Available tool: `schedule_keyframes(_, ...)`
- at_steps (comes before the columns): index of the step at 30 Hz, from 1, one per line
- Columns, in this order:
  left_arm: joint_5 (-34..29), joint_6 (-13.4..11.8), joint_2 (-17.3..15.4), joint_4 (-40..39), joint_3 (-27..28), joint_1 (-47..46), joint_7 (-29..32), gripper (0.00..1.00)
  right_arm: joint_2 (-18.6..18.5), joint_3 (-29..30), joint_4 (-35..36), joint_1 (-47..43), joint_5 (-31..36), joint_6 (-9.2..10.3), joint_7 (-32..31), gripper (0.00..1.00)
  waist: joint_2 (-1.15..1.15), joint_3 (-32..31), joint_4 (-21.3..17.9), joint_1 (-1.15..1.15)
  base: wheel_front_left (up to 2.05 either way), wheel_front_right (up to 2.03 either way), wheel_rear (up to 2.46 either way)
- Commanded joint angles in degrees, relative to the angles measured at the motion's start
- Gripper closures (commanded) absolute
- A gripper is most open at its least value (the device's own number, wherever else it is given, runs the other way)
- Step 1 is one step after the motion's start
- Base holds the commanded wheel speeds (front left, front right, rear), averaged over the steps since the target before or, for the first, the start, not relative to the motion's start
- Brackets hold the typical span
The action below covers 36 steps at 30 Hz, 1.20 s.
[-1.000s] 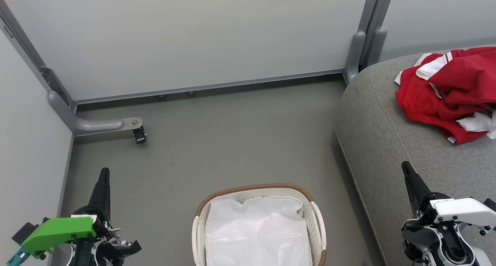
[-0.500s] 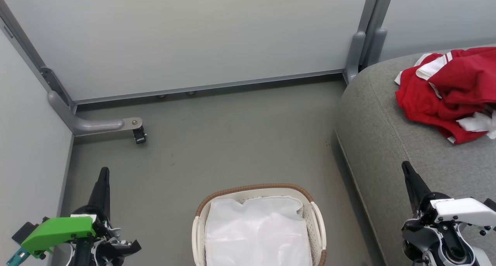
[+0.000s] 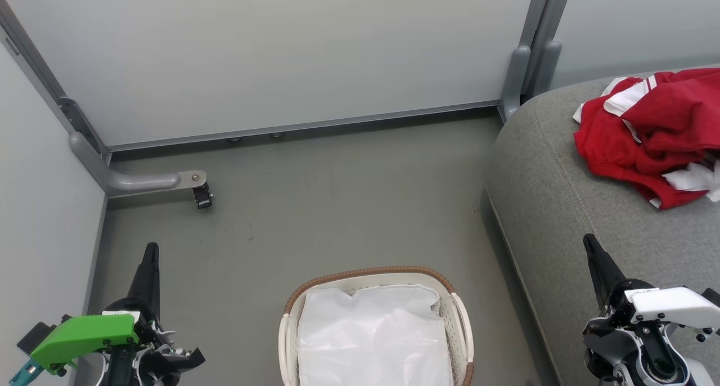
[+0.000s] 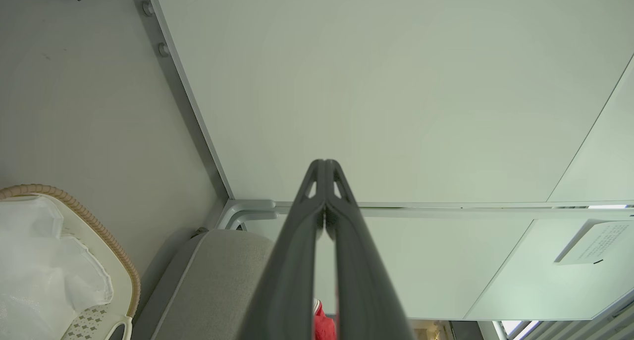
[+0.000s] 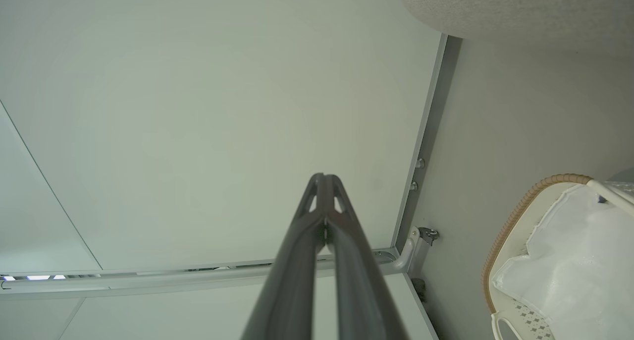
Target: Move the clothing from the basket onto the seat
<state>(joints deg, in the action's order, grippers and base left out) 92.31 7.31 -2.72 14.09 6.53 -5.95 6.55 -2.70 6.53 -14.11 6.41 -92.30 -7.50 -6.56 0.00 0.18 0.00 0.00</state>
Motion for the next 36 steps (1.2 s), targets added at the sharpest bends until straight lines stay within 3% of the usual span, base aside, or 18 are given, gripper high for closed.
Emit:
schedule_keyframes(1,0.2,0.4,-0.3,-0.1,0.1,-0.6,0.2,1.00,-0.3,0.1,0.2,-0.4,-0.2,0.02,-0.2,1.00,0.00,0.0,0.0,0.00,0.00,0.00,0.00)
schedule_keyframes(36,0.2,0.4,-0.3,-0.1,0.1,-0.6,0.2,1.00,-0.3,0.1,0.2,-0.4,-0.2,0.02,-0.1,1.00,0.00,0.0,0.0,0.00,0.00,0.00,0.00)
